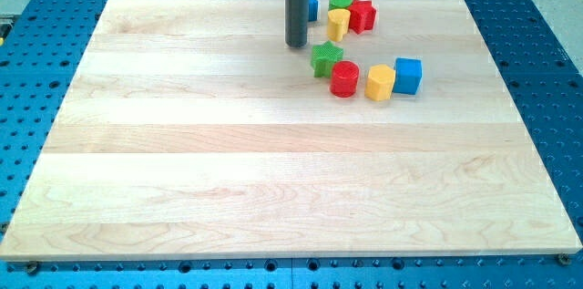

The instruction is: Place the red star and the heart diagonally to each other

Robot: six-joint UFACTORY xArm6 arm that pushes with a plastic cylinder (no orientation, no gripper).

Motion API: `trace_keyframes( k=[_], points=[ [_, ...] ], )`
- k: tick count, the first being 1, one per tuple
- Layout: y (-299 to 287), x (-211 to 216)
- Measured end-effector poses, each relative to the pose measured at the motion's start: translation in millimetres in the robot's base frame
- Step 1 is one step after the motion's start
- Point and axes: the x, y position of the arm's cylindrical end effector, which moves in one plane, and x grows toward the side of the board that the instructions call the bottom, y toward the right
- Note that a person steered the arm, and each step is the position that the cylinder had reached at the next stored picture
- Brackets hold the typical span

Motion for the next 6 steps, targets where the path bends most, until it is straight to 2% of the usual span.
trace_keyframes(
  k=[1,4,6],
  points=[
    [10,-18],
    [118,-19],
    [134,-18]
  ],
)
